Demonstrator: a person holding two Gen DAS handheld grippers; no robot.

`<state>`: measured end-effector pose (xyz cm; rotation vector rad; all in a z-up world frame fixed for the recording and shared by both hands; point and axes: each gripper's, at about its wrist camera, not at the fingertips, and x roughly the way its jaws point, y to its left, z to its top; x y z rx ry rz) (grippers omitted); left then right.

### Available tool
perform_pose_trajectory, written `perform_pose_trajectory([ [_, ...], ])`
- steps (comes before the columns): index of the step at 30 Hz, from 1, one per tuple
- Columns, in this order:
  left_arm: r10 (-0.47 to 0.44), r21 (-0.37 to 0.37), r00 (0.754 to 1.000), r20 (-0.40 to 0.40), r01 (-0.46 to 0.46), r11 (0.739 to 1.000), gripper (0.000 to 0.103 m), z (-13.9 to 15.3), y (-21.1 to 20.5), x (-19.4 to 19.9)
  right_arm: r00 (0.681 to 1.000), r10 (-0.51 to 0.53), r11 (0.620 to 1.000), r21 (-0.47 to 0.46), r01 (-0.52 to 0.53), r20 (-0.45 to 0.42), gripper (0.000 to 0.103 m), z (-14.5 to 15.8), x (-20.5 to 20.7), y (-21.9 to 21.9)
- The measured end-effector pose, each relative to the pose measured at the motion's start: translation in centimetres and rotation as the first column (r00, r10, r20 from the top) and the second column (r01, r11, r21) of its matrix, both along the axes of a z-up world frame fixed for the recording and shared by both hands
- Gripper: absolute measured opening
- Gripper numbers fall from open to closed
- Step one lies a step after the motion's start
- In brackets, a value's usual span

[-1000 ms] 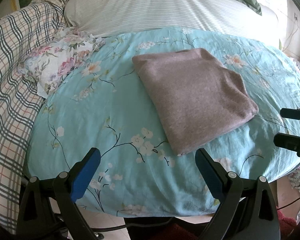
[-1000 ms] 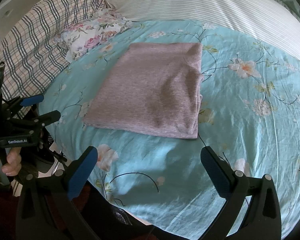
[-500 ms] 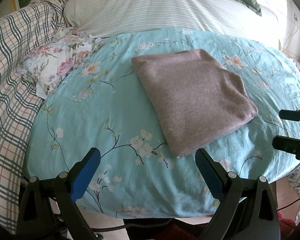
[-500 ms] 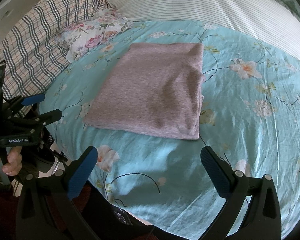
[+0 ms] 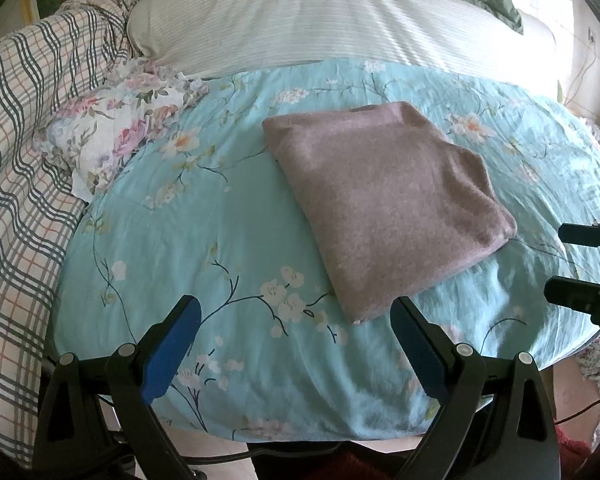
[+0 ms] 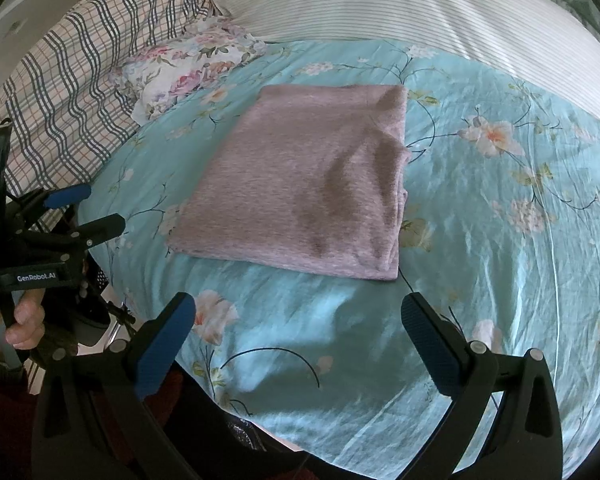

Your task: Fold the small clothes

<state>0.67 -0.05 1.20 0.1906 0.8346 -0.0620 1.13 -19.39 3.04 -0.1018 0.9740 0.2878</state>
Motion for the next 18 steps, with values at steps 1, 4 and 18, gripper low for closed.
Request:
perform_pose_trajectory([
  [1,-0.001,0.001,1.000,0.003,0.001,1.000,0.096,0.05,0.05,0.09,1.000,-0.001,1.000,0.003,0.001,0.003,0.102,0.03,0.02,0.04],
  [4,0.000,0.000,1.000,0.008,0.000,1.000,0.096,0.18,-0.09,0.04,1.000,-0.005,1.000,0.007,0.005,0.007,0.102,0.22,-0.05,0.07],
  [18,-0.002,-0.001,1.000,0.021,0.002,1.000,0.096,0.33,-0.49,-0.25,1.000,-0.003,1.000,0.009,0.003,0.014,0.102,0.42,-0.07,0.27],
])
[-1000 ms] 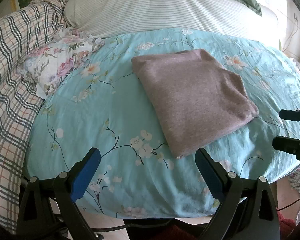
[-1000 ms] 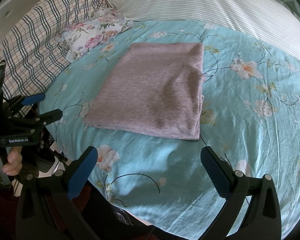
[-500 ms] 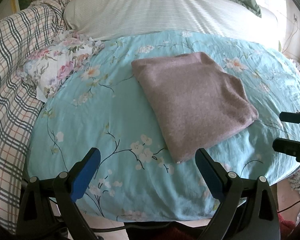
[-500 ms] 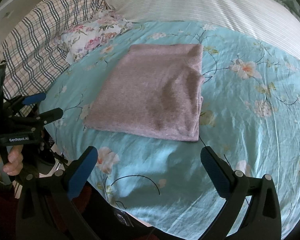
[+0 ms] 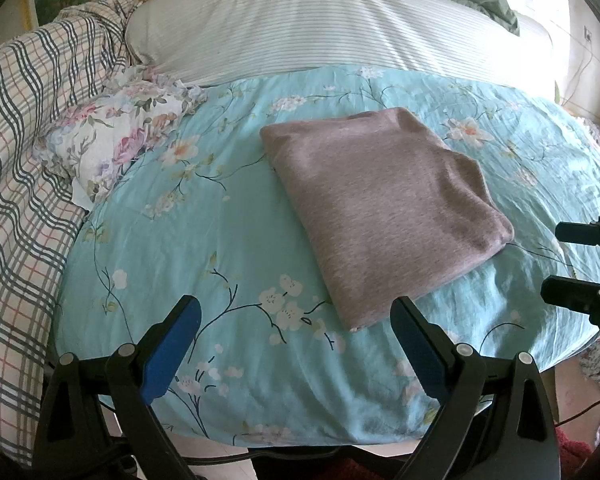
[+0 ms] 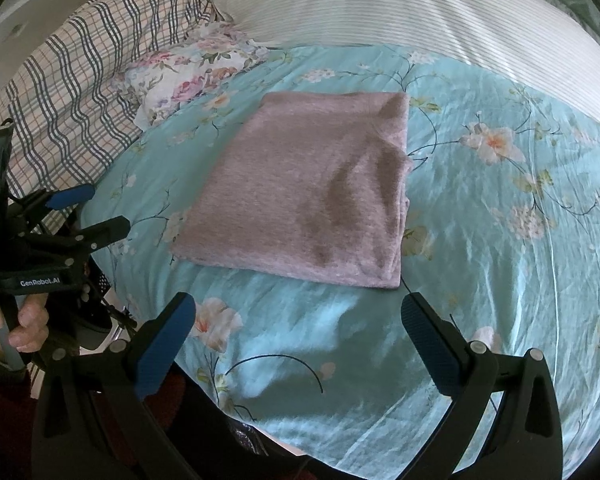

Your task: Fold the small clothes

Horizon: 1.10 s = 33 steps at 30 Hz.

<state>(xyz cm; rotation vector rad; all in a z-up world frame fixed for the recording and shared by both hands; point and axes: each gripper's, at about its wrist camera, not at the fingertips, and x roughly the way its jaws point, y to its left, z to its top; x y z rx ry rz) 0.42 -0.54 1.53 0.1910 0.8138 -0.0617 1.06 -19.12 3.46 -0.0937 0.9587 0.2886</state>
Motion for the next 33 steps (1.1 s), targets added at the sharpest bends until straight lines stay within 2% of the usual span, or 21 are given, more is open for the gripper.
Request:
perform_pose_trajectory([
  [33,0.000,-0.001,1.000,0.017,0.000,1.000,0.096,0.3,-0.6,1.2,1.000,0.000,1.000,0.007,0.000,0.026,0.102,0.8,2.5,-0.3],
])
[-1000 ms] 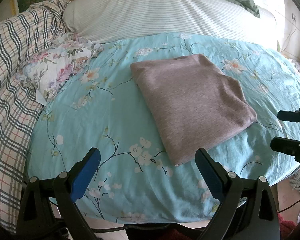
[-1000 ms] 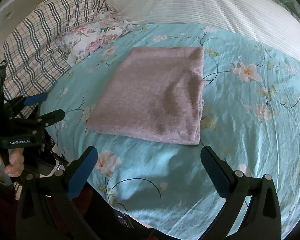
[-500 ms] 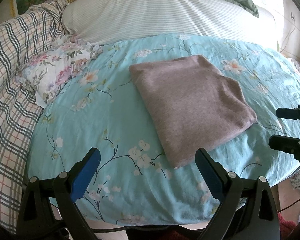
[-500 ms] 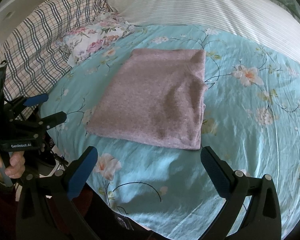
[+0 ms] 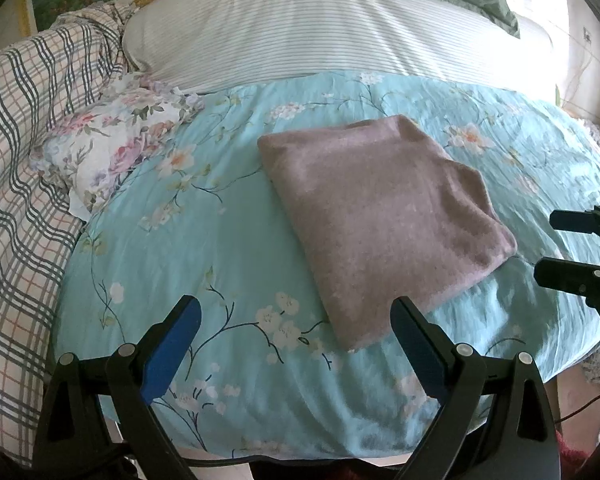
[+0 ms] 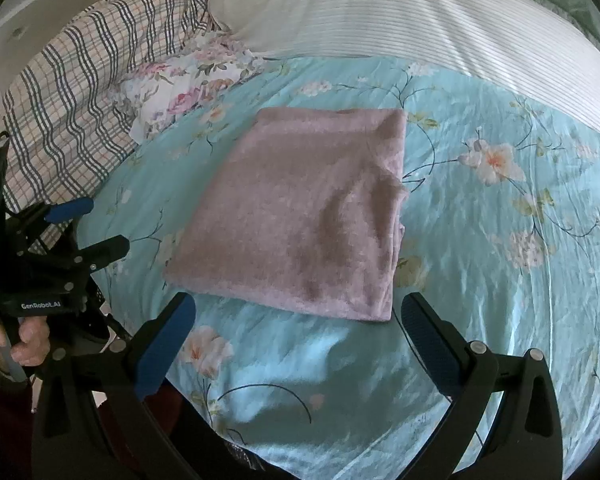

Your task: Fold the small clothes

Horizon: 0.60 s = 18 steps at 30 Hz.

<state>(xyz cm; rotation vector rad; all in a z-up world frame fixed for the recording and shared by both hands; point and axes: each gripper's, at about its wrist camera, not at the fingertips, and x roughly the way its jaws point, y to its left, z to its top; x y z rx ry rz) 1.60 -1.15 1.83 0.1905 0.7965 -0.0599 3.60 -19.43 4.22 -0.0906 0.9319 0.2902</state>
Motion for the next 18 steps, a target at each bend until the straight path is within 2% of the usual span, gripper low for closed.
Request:
perform_pose_trajectory([
  [4,-0.006,-0.027,1.000,-0.010,0.006,1.000,0.096,0.08,0.14,0.47,1.000,-0.002,1.000,0.004,0.002,0.001,0.102,-0.03,0.15,0.01],
  [18,-0.020,-0.013,1.000,-0.004,0.020,1.000,0.096,0.14,-0.48,0.78,1.000,-0.005,1.000,0.010,0.005,0.003,0.102,0.04,0.35,-0.32],
])
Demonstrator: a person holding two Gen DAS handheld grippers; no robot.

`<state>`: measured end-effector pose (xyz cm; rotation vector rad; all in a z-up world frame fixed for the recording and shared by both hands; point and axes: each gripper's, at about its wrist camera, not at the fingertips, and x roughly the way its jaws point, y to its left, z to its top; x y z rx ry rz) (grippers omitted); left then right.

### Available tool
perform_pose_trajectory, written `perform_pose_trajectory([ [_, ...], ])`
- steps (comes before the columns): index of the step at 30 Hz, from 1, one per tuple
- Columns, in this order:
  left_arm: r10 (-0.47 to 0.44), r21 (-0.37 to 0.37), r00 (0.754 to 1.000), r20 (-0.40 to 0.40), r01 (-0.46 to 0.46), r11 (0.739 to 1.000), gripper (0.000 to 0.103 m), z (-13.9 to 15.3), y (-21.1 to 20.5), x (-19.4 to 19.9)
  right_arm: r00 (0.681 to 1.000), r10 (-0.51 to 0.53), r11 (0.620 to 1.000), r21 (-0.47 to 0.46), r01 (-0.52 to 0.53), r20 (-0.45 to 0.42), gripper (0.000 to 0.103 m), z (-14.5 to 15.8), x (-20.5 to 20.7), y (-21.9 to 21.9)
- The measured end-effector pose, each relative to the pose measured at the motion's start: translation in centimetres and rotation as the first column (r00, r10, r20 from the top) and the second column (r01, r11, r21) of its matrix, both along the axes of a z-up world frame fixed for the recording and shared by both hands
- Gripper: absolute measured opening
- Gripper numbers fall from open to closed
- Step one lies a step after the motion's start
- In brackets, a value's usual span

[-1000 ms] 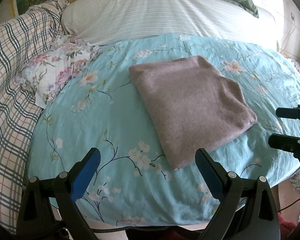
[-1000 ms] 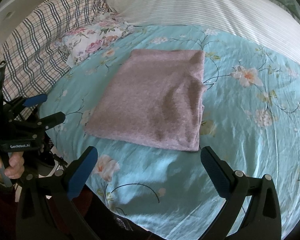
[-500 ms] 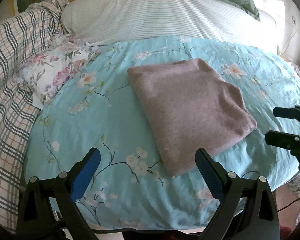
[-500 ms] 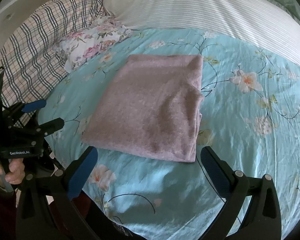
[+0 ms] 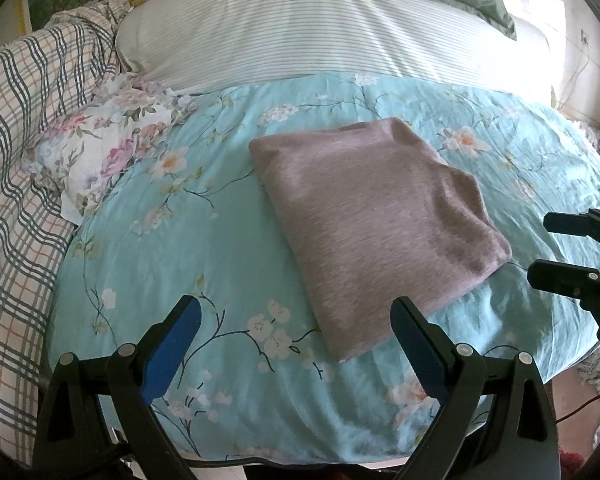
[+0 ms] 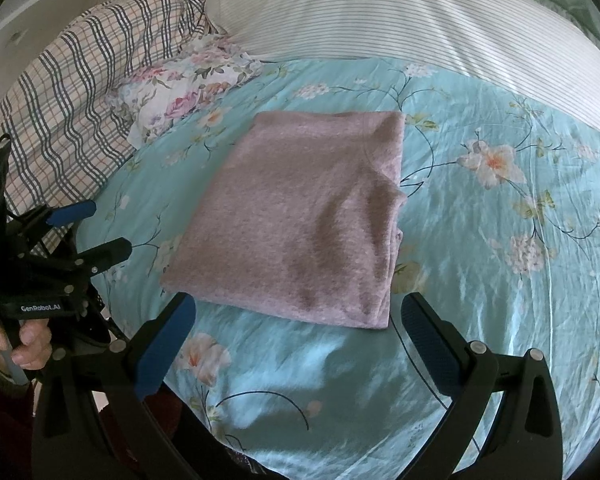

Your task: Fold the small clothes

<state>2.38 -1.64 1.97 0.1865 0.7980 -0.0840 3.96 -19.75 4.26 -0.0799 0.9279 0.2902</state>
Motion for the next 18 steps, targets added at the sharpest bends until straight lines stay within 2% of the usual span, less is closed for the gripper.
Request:
perform_pose_trajectory([
  [18,-0.013,-0.026,1.000,-0.001,0.013,1.000,0.096,-0.4,-0.6,1.5,1.000,-0.027,0.999,0.032,0.027,-0.003,0.102,-0.2,1.3,-1.3],
])
